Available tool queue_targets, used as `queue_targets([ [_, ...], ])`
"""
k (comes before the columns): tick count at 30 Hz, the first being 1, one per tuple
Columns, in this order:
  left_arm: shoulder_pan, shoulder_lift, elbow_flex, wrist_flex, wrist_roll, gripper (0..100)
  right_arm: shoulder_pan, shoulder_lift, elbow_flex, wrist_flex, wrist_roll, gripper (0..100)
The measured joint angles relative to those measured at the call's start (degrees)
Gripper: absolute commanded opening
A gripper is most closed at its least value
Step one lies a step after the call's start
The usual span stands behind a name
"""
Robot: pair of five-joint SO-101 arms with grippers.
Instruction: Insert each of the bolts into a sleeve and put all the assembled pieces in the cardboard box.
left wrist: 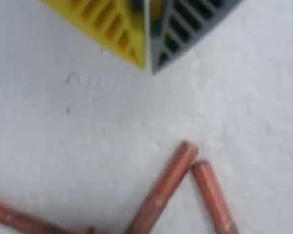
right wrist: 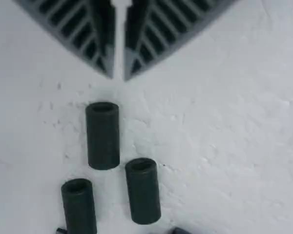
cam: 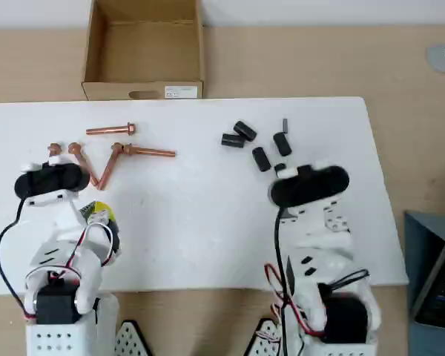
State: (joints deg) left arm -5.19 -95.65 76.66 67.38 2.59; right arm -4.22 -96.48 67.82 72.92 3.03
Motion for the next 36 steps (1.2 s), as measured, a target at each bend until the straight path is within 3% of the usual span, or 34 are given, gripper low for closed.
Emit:
queue_targets([
  [10,0.00,29.71,-18.99,0.26,0.00,0,0.00,37.89,-27.08,0.00,0.00,1.2],
  [17,0.00,47.38,-28.48,0.26,-0.62,1,0.00,56.26,-39.65,0.00,0.00,1.2],
  [25,-7.38,65.85,-38.86,0.18,-15.21,1,0.00,74.29,-50.46,1.23,0.62,1.2],
  [36,-11.87,80.62,-51.25,6.33,-18.11,1,0.00,100.57,-73.93,14.33,15.82,1.2],
])
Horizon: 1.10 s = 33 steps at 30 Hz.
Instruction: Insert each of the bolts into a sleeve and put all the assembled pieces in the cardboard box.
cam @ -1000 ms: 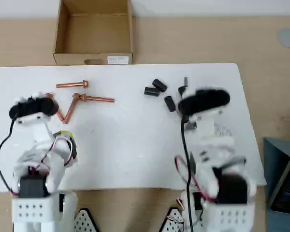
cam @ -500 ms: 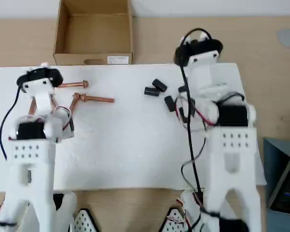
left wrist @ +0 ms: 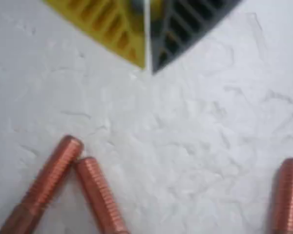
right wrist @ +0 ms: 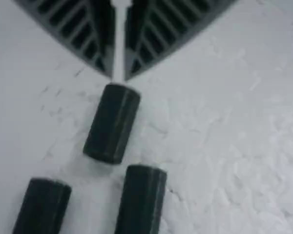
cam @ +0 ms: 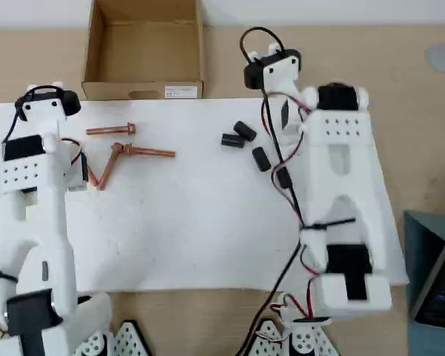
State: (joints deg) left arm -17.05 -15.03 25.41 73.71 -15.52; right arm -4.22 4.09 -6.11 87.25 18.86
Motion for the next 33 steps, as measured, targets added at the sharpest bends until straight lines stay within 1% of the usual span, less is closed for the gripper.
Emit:
queue_targets([
  [3,0.00,1.14,-0.70,0.26,0.09,1,0.00,5.63,-5.89,1.49,1.49,1.9],
  [9,0.00,2.11,-0.88,0.26,0.09,1,0.00,15.47,-14.59,3.69,2.46,14.7],
  [12,-0.09,2.11,-0.88,0.26,0.09,1,0.00,18.90,-17.76,3.87,2.46,17.9],
  [25,-0.09,2.11,-0.88,0.26,-0.26,1,0.00,34.37,-29.36,3.87,2.46,18.2],
  [33,-0.09,2.11,-0.88,0.26,-0.26,1,0.00,39.74,-32.35,3.87,2.46,18.2],
])
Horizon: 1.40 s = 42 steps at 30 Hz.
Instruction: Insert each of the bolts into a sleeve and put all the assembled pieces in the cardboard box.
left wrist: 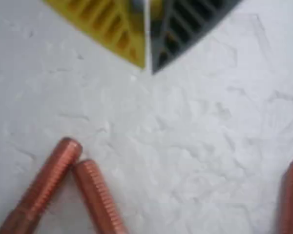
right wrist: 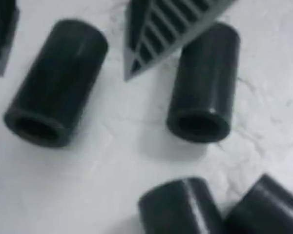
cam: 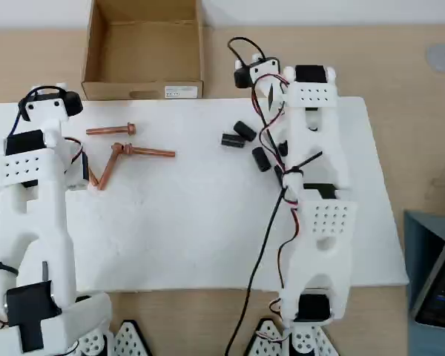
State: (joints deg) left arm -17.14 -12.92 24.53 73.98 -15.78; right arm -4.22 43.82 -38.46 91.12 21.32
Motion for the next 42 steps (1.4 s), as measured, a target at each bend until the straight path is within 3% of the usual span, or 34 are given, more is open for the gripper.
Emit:
queue_targets([
  [6,0.00,0.00,0.09,0.00,0.00,1,0.00,2.73,0.00,-0.35,0.00,16.9],
  [13,0.00,0.00,0.26,0.00,0.00,1,1.23,4.84,-2.11,-1.58,0.00,0.9],
  [23,0.00,0.00,0.26,0.00,0.00,1,1.23,5.27,-4.40,-0.70,0.00,1.2],
  [33,0.00,0.00,-0.97,4.92,0.00,1,1.05,3.16,-19.69,9.93,-0.18,1.2],
  [42,0.00,0.00,-10.02,13.54,0.00,1,2.46,-14.07,-8.97,9.93,-1.76,1.1],
])
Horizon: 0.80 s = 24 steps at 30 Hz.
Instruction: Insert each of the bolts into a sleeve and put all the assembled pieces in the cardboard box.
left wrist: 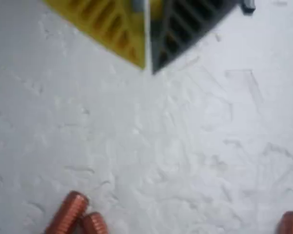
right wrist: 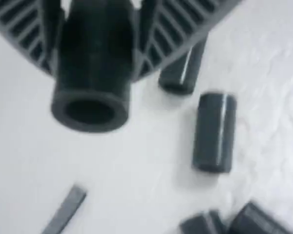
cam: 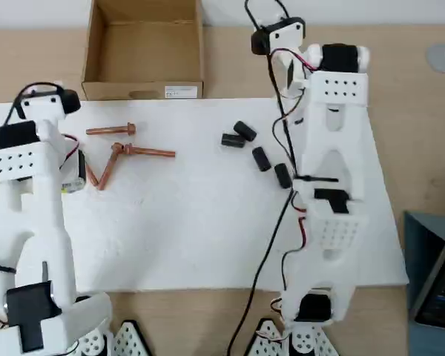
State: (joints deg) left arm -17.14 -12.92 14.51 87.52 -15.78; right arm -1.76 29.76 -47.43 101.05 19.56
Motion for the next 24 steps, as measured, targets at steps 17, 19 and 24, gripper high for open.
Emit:
queue_targets([
  [17,-3.16,0.26,-9.58,6.24,-9.85,1,2.99,-40.97,38.86,0.00,0.00,1.1],
  [19,-4.57,1.58,-9.67,5.01,-11.69,1,3.16,-44.48,42.81,0.00,0.00,1.1],
  [24,-7.56,9.05,-9.67,1.32,-15.38,1,3.25,-52.22,50.90,0.00,0.00,1.1],
])
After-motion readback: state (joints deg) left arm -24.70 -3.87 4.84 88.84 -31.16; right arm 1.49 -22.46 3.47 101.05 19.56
